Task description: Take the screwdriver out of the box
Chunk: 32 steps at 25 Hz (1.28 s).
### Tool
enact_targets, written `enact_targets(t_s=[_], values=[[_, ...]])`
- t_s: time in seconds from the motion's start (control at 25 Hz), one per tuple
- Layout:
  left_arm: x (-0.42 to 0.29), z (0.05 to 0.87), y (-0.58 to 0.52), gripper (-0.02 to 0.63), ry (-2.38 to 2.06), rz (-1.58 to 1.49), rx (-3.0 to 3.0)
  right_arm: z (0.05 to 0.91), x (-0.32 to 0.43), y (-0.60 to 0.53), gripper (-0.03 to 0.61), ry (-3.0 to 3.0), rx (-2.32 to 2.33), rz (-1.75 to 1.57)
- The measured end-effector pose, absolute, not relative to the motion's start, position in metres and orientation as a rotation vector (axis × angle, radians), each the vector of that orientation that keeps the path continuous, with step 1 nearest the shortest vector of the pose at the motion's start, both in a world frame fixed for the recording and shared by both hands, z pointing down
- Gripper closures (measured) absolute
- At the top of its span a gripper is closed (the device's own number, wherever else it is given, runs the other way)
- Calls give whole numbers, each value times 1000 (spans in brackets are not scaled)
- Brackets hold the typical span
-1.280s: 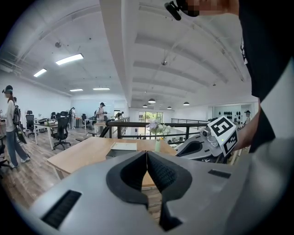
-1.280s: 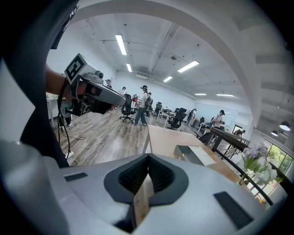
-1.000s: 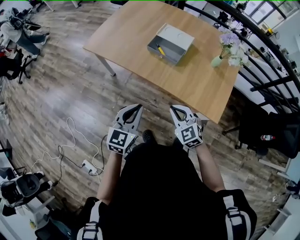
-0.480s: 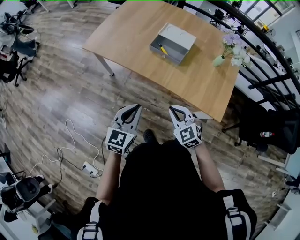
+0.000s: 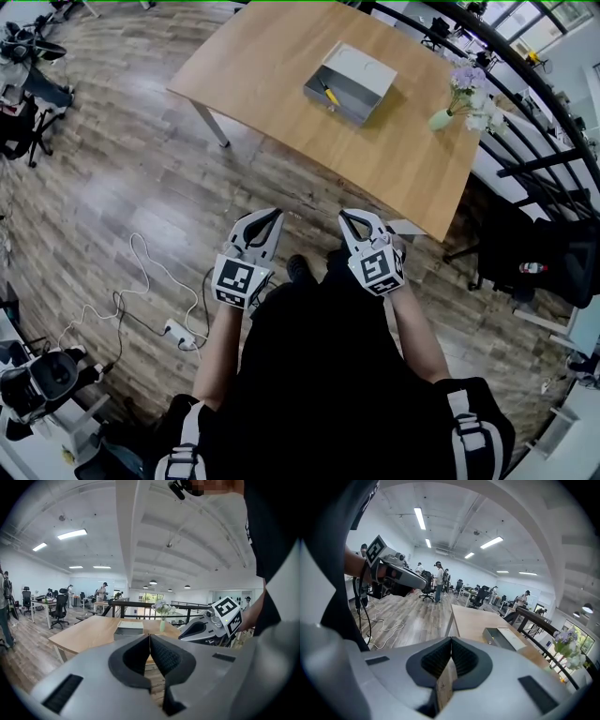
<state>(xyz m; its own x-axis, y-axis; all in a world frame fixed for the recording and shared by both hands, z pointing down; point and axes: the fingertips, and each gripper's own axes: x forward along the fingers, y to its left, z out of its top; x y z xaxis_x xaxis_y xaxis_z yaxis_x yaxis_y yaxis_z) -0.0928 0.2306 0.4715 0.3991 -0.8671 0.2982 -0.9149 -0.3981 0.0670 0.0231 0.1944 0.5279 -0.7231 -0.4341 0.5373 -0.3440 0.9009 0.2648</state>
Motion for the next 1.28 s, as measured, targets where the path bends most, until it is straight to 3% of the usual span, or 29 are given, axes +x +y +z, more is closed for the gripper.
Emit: enact_targets(t_s=[1.28], values=[[-94,464,141,592,-1678,424,2324,536,6,87,554,-2511,377,-183]])
